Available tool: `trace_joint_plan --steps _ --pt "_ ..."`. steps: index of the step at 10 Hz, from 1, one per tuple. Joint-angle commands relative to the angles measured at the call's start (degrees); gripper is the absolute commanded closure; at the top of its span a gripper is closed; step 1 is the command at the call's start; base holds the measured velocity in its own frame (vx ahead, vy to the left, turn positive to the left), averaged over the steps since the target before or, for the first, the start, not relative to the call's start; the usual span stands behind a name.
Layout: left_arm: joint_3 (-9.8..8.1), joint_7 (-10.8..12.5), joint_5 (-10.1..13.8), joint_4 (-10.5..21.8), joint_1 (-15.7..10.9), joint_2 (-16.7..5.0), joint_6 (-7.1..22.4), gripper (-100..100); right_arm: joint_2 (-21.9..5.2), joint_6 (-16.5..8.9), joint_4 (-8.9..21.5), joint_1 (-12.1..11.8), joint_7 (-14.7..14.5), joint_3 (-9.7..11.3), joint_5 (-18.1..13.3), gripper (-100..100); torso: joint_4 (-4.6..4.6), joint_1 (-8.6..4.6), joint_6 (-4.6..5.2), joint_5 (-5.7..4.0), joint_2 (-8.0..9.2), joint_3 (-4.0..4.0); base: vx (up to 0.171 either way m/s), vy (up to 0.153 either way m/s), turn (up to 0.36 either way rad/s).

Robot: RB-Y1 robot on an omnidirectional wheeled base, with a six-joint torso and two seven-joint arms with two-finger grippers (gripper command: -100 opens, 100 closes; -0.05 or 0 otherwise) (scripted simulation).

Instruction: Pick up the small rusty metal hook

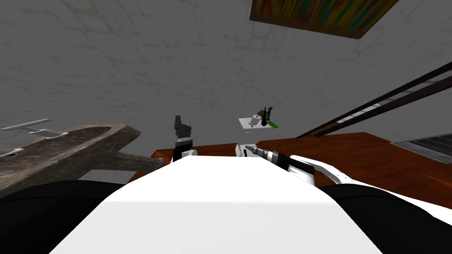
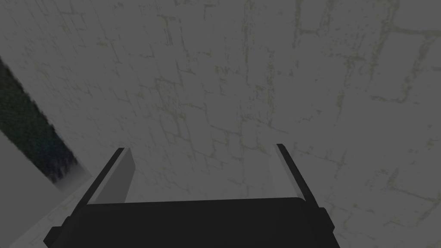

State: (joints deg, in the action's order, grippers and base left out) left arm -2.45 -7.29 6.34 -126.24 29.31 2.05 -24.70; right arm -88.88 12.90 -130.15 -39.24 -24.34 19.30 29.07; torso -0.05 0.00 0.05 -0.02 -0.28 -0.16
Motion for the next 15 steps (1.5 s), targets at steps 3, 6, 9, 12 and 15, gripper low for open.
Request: trace_joint_plan --steps 3,6,9,12,15 --pt "0.0 0.0 0.0 0.0 0.0 0.0 0.0 0 -5.78 0.74 -0.7 -1.92 -0.05 1.28 2.11 -100 0.02 0.02 0.01 0.0 0.1 0.06 0.029 -0.004 0.05" --pt "0.0 0.0 0.0 0.0 0.0 0.0 0.0 0 -11.75 1.13 -1.12 -2.97 -0.14 3.21 3.56 -100 -0.04 0.0 -0.03 -0.01 -0.15 -0.09 0.073 -0.012 0.143" --pt "0.0 0.0 0.0 0.0 0.0 0.0 0.0 0 -16.13 1.55 -1.48 -3.92 -0.1 5.17 4.95 -100 -0.02 0.04 -0.02 0.0 -0.08 -0.05 0.053 -0.003 0.091" --pt "0.0 0.0 0.0 0.0 0.0 0.0 0.0 0 -22.3 2.0 -1.79 -4.77 0.07 7.14 6.25 -100 -0.02 0.04 -0.02 0.01 -0.08 -0.05 0.055 -0.006 0.093" --pt "0.0 0.0 0.0 0.0 0.0 0.0 0.0 0 -27.03 2.47 -2.05 -5.51 0.35 9.12 7.48 -100 -0.03 0.04 -0.03 0.0 -0.13 -0.07 0.063 -0.009 0.097"
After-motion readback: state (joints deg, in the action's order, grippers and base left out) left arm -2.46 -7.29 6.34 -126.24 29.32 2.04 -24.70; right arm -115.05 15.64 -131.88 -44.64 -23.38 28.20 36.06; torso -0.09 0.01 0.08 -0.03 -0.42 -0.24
